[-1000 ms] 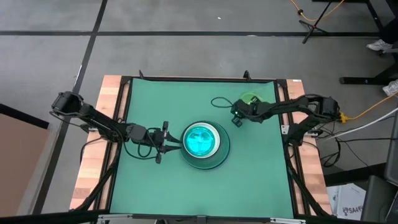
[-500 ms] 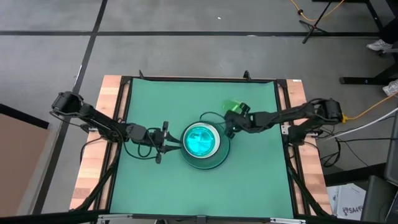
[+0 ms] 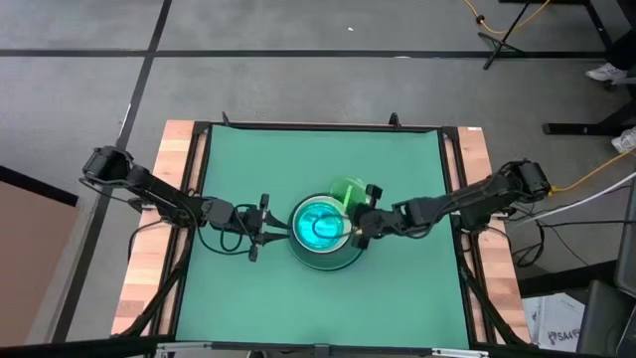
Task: Stack plastic plates
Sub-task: Stack the light green plate on top of the light blue plate
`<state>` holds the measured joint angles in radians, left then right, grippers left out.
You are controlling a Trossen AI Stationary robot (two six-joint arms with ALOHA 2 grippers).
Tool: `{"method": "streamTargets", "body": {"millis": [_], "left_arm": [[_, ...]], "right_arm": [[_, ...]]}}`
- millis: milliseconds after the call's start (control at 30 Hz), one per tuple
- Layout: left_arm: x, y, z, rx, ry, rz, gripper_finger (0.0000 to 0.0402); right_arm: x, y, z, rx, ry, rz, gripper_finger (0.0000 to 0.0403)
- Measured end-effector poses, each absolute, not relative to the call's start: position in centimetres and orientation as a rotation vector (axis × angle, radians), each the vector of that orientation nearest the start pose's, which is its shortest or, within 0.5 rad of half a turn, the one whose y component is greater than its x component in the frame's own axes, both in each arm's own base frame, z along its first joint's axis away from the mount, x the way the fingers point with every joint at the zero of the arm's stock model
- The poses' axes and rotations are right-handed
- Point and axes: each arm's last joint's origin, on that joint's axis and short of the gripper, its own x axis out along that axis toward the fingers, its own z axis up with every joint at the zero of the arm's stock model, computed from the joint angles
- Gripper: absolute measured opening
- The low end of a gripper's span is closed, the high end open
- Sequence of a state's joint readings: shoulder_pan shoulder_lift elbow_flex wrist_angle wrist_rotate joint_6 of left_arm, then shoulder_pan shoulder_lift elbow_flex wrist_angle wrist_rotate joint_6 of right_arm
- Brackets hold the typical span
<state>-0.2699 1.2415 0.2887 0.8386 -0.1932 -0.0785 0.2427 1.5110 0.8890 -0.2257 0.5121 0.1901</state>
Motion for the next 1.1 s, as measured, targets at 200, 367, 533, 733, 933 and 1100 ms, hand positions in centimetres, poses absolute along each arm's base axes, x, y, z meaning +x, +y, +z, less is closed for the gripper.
{"method": "streamTargets", "body": {"millis": [200,367,533,733,933,1100], "left_arm": [[21.5,-5.4,17.8,-0.052,0.114,-0.072,0.0098],[21.5,-5.4,17.7,-0.052,0.114,-0.072,0.0098],[21.5,-5.4,17.7,-0.052,0.114,-0.072,0.0098],[21.5,-5.3,17.8,-0.05,0.113,-0.069,0.0098],[21.5,-5.3,17.8,-0.05,0.113,-0.069,0.0098],[21.4,-5.3,17.7,-0.051,0.113,-0.07,0.0098]], "right_arm": [[30.1,8.5,20.3,-0.19,0.684,-0.15,0.0],[31.1,10.0,19.4,-0.238,0.63,-0.028,0.0],[32.1,10.4,17.9,-0.229,0.62,0.012,0.0],[32.5,10.5,16.7,-0.253,0.642,0.019,0.0],[32.9,10.6,15.9,-0.246,0.634,0.017,0.0002],[33.1,10.6,15.7,-0.23,0.636,0.01,0.0002]]}}
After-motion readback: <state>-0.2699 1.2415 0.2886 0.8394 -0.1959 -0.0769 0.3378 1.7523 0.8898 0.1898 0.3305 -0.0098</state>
